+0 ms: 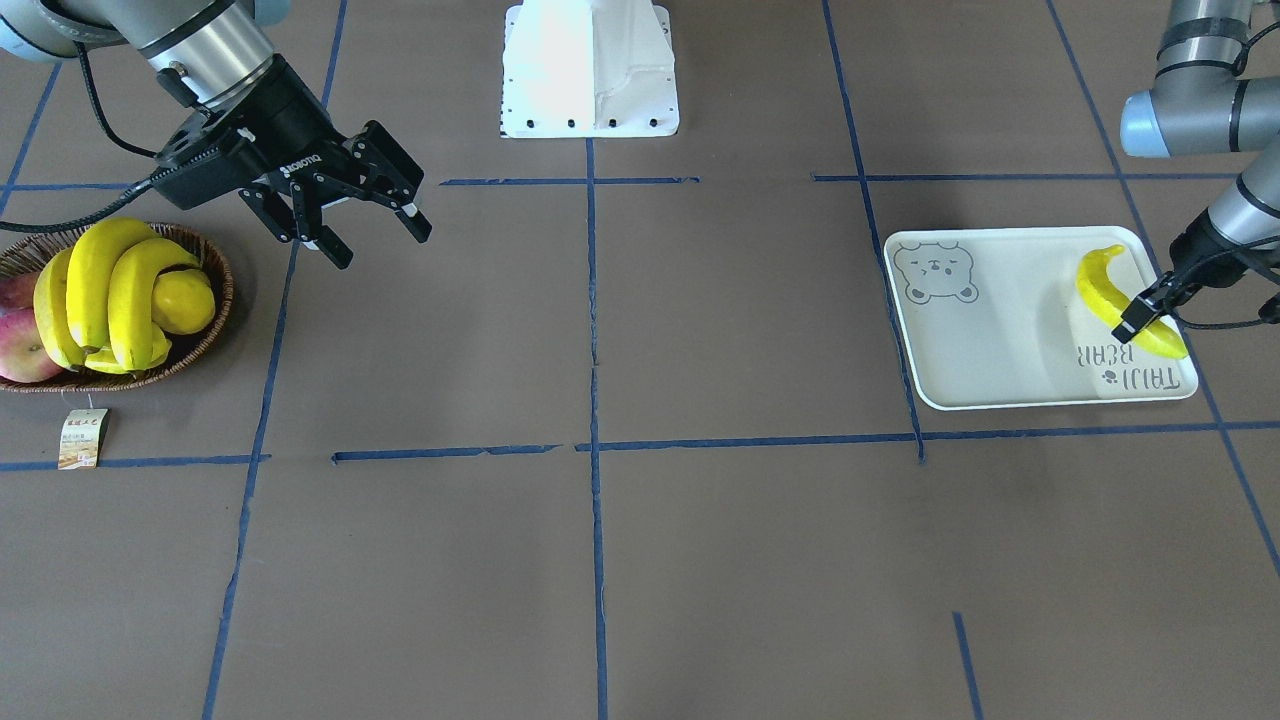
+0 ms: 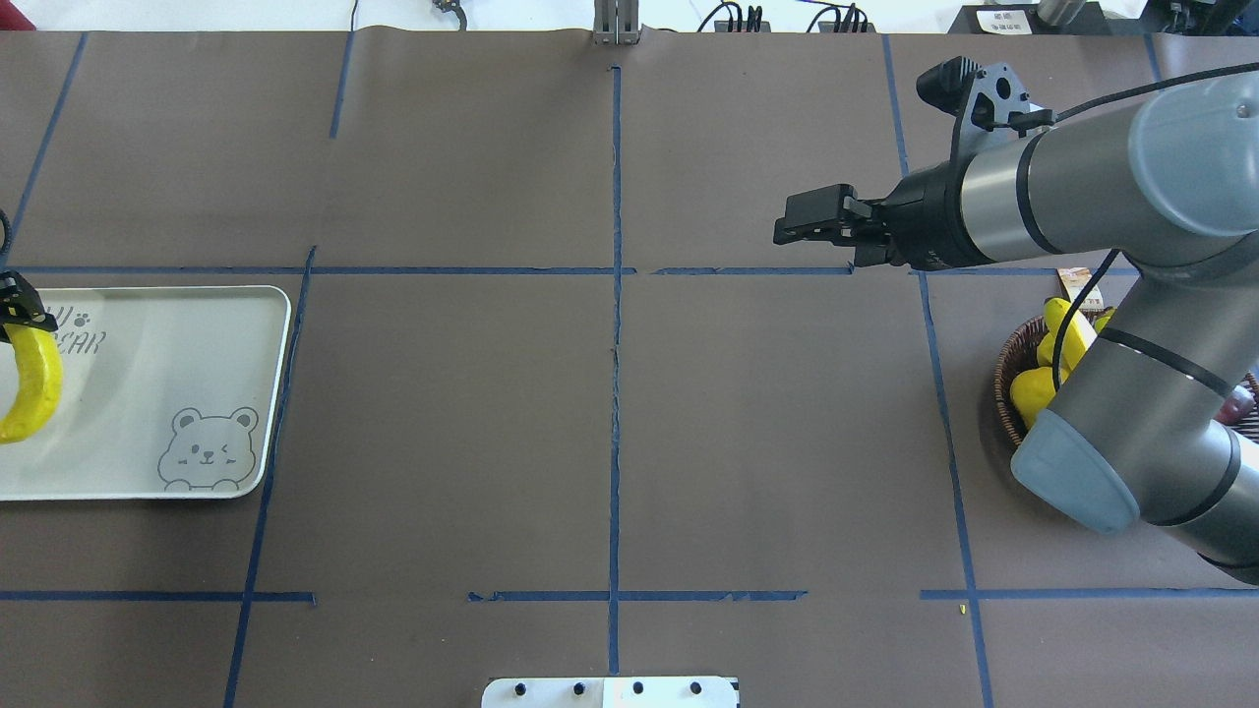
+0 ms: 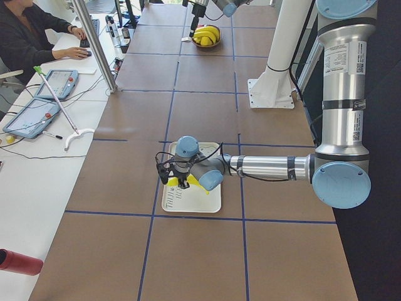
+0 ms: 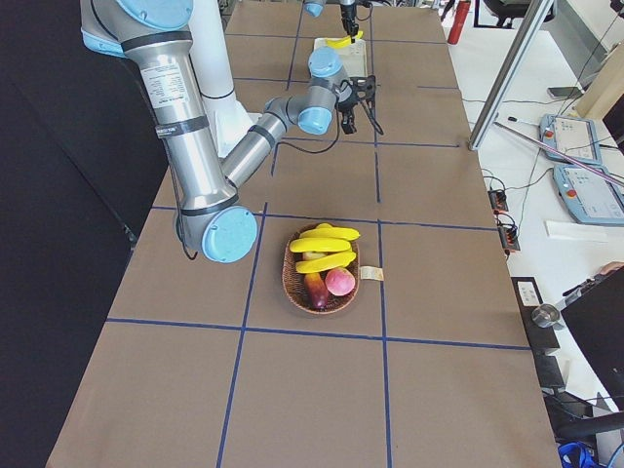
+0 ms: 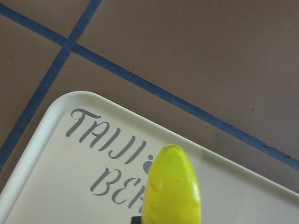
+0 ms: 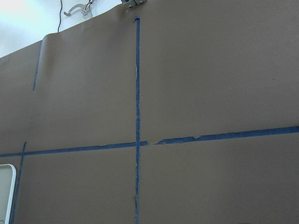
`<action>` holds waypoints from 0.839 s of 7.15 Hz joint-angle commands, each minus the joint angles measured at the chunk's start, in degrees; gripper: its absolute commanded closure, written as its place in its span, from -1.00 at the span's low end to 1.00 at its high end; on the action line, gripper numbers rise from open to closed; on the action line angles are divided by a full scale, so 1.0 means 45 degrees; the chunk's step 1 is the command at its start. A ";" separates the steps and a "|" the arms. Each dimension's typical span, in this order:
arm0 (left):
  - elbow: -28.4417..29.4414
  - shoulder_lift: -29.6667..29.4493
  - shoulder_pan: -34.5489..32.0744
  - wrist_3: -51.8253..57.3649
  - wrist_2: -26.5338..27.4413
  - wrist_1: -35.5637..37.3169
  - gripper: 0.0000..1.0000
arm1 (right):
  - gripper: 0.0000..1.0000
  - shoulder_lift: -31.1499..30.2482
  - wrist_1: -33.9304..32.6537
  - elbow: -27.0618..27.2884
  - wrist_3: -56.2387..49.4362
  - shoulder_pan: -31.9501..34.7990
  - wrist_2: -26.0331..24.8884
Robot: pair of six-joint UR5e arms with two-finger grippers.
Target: Transfer all bananas from basket to plate
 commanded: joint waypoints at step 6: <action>-0.0465 -0.0250 -0.0453 0.0041 0.0021 -0.0576 -0.99 | -1.00 -0.1568 -0.1808 0.1058 -0.2482 0.0710 0.0306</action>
